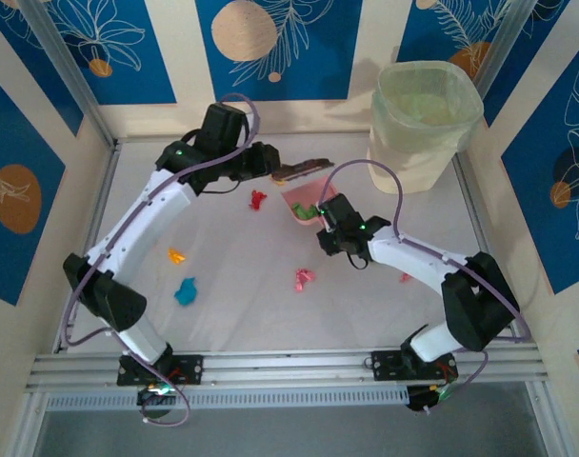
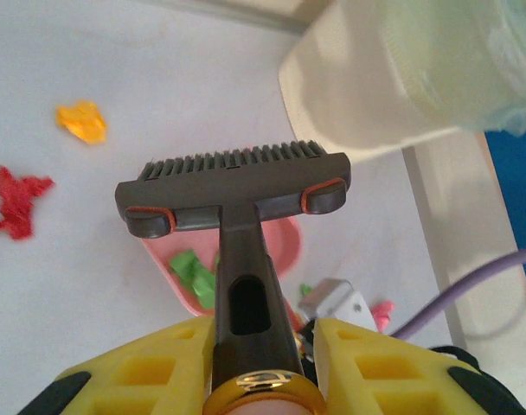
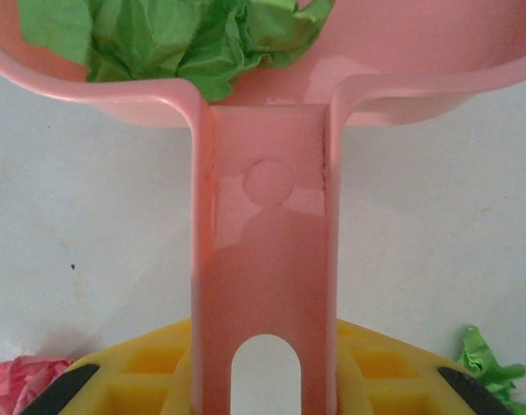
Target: Sweep away the paper scraps from the table
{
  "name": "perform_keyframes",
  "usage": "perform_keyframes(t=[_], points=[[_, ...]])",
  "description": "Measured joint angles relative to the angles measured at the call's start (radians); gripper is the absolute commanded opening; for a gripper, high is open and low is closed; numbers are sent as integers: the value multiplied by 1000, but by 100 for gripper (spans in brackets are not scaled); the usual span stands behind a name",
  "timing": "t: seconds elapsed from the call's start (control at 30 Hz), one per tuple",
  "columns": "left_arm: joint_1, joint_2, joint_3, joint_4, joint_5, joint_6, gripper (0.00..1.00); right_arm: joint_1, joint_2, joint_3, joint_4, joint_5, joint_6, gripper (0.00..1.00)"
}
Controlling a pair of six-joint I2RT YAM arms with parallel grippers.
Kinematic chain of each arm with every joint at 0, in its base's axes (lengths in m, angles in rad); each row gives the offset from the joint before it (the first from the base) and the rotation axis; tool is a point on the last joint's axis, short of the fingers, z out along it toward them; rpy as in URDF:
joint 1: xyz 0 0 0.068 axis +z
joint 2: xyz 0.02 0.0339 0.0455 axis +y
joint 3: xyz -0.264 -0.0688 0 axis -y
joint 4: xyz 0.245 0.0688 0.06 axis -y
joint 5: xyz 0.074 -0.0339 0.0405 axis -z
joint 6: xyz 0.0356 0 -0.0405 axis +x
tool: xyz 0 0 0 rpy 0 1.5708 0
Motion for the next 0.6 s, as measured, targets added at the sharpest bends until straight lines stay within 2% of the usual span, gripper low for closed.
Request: perform_keyframes(t=[0.33,0.5,0.6], points=[[20,-200,-12,63,-320,102,0,-6,-16,285,-209,48,47,0],[35,-229,-53,89,-356,105,0,-42,-15,494,-298,46,53,0],[35,-223,-91,88,-348,102,0,-97,6,643,-351,35,53,0]])
